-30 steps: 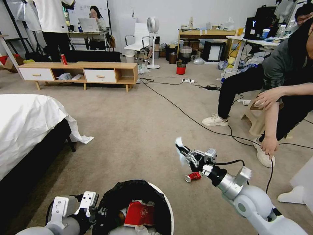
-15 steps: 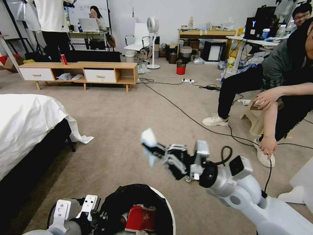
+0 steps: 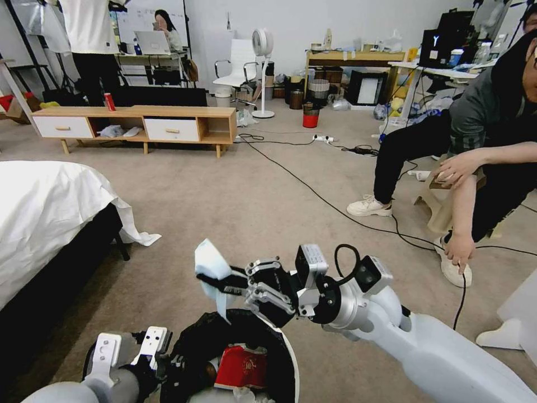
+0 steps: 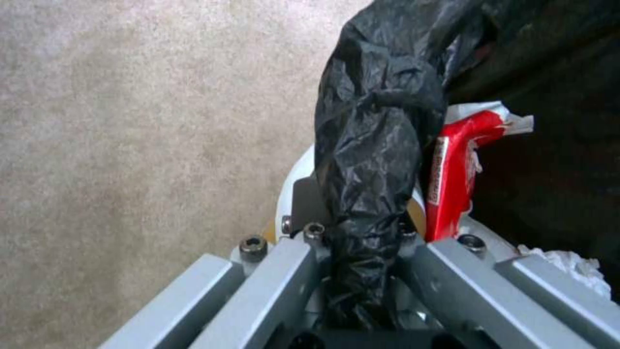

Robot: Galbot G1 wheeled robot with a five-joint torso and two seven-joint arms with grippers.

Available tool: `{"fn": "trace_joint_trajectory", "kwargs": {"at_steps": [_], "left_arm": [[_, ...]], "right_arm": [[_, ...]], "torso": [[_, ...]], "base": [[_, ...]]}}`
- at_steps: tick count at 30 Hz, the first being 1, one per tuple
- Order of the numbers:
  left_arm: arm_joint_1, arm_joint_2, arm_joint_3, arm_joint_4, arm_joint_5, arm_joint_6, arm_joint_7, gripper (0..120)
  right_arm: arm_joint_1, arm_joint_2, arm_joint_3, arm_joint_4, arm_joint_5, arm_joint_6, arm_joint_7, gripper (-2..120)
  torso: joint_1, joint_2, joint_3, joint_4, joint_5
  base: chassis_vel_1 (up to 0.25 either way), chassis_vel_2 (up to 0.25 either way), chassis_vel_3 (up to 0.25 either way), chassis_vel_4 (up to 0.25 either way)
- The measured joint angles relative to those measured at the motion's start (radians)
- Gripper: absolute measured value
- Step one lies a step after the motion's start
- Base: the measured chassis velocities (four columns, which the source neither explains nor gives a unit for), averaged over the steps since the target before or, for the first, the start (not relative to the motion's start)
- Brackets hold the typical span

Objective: Pick up the trash bin and place the garbage on the floor into it.

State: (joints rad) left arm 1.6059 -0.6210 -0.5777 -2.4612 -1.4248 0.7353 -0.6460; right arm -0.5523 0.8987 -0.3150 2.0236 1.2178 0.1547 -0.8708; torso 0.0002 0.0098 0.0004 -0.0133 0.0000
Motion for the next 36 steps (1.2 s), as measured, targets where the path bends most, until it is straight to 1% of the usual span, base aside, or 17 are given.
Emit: {"fn": "trace_joint_trajectory", "kwargs": {"at_steps": [2, 4, 6, 8, 9, 12, 23, 26, 27, 28, 29, 30, 31, 32, 34, 35, 36], "left_arm": [[-0.001, 0.001, -0.001, 0.001, -0.001, 0.0, 0.001, 1], [-0.002, 0.002, -0.006, 0.005, -0.001, 0.0, 0.003, 1], [-0.002, 0.002, -0.008, 0.005, -0.001, 0.0, 0.004, 1], [-0.006, 0.001, -0.016, 0.007, 0.0, 0.0, 0.005, 1], [-0.006, 0.001, -0.016, 0.007, 0.0, 0.0, 0.005, 1], [-0.012, 0.001, -0.022, 0.007, 0.0, 0.0, 0.005, 1], [-0.011, 0.001, -0.032, 0.005, -0.001, 0.0, 0.003, 1], [-0.011, 0.001, -0.034, 0.005, -0.002, 0.0, 0.003, 1], [-0.011, 0.0, -0.034, 0.005, -0.003, 0.0, 0.003, 1], [-0.011, -0.001, -0.034, 0.003, -0.004, 0.0, 0.001, 1], [-0.011, -0.001, -0.034, 0.003, -0.004, 0.0, 0.001, 1], [-0.011, -0.003, -0.033, 0.0, -0.009, 0.0, -0.001, 1], [-0.01, -0.005, -0.033, -0.005, -0.021, 0.0, -0.007, 1], [-0.01, -0.005, -0.033, -0.005, -0.021, 0.0, -0.007, 1], [-0.006, -0.006, -0.034, -0.011, -0.033, 0.0, -0.014, 1], [-0.006, -0.006, -0.034, -0.011, -0.033, 0.0, -0.014, 1], [-0.005, -0.006, -0.034, -0.012, -0.034, 0.0, -0.015, 1]], "right_arm": [[0.004, 0.0, -0.005, -0.004, 0.002, 0.001, -0.013, 0], [0.006, -0.013, -0.014, -0.021, -0.014, 0.003, -0.085, 0], [0.003, -0.018, -0.014, -0.022, -0.02, 0.004, -0.096, 0], [-0.02, -0.048, -0.011, -0.014, -0.026, 0.005, -0.133, 0], [-0.02, -0.048, -0.011, -0.014, -0.026, 0.005, -0.133, 0], [-0.042, -0.077, -0.011, 0.0, -0.024, 0.004, -0.173, 0], [-0.078, -0.129, -0.001, -0.01, -0.042, 0.0, -0.229, 0], [-0.098, -0.139, 0.0, -0.012, -0.052, -0.003, -0.23, 0], [-0.102, -0.139, 0.0, -0.015, -0.055, -0.004, -0.23, 2], [-0.105, -0.137, 0.0, -0.023, -0.061, -0.005, -0.229, 10], [-0.105, -0.137, 0.0, -0.023, -0.061, -0.005, -0.229, 10], [-0.105, -0.134, 0.0, -0.03, -0.065, -0.005, -0.227, 14], [-0.106, -0.13, -0.001, -0.039, -0.067, -0.005, -0.223, 21], [-0.106, -0.13, -0.001, -0.039, -0.067, -0.005, -0.223, 21], [-0.106, -0.125, -0.005, -0.047, -0.071, -0.005, -0.22, 32], [-0.106, -0.125, -0.005, -0.047, -0.071, -0.005, -0.22, 32], [-0.106, -0.121, -0.008, -0.051, -0.074, -0.005, -0.219, 36]], "torso": [[0.0, 0.0, 0.0, 0.0001, -0.0001], [0.0, 0.0, 0.0, 0.0002, -0.0001], [0.0, 0.0, 0.0, 0.0002, -0.0001], [0.0, 0.0, 0.0, 0.0, 0.0], [0.0, 0.0, 0.0, 0.0, 0.0], [0.0, 0.0, 0.0, -0.0001, 0.0], [0.0, 0.0, 0.0, 0.0002, 0.0], [0.0, 0.0, 0.0, -0.0001, 0.0], [0.0, 0.0, 0.0, -0.0001, 0.0001], [0.0, 0.0, 0.0, 0.0, 0.0], [0.0, 0.0, 0.0, 0.0, 0.0], [0.0, 0.0, 0.0, 0.0002, 0.0], [0.0, 0.0, 0.0, 0.0002, 0.0001], [0.0, 0.0, 0.0, 0.0002, 0.0001], [0.0, 0.0, 0.0, 0.0, 0.0], [0.0, 0.0, 0.0, 0.0, 0.0], [0.0, 0.0, 0.0, 0.0001, 0.0001]], "base": [[0.0, 0.0, 0.0, 0.0], [0.0, 0.0, 0.0, 0.0], [0.0, 0.0, 0.0, 0.0], [0.0, 0.0, 0.0, 0.0], [0.0, 0.0, 0.0, 0.0], [0.0, 0.0, 0.0, 0.0], [0.0, 0.0, 0.0, 0.0], [0.0, 0.0, 0.0, 0.0], [0.0, 0.0, 0.0, 0.0], [0.0, 0.0, 0.0, 0.0], [0.0, 0.0, 0.0, 0.0], [0.0, 0.0, 0.0, 0.0], [0.0, 0.0, 0.0, 0.0], [0.0, 0.0, 0.0, 0.0], [0.0, 0.0, 0.0, 0.0], [0.0, 0.0, 0.0, 0.0], [0.0, 0.0, 0.0, 0.0]]}}
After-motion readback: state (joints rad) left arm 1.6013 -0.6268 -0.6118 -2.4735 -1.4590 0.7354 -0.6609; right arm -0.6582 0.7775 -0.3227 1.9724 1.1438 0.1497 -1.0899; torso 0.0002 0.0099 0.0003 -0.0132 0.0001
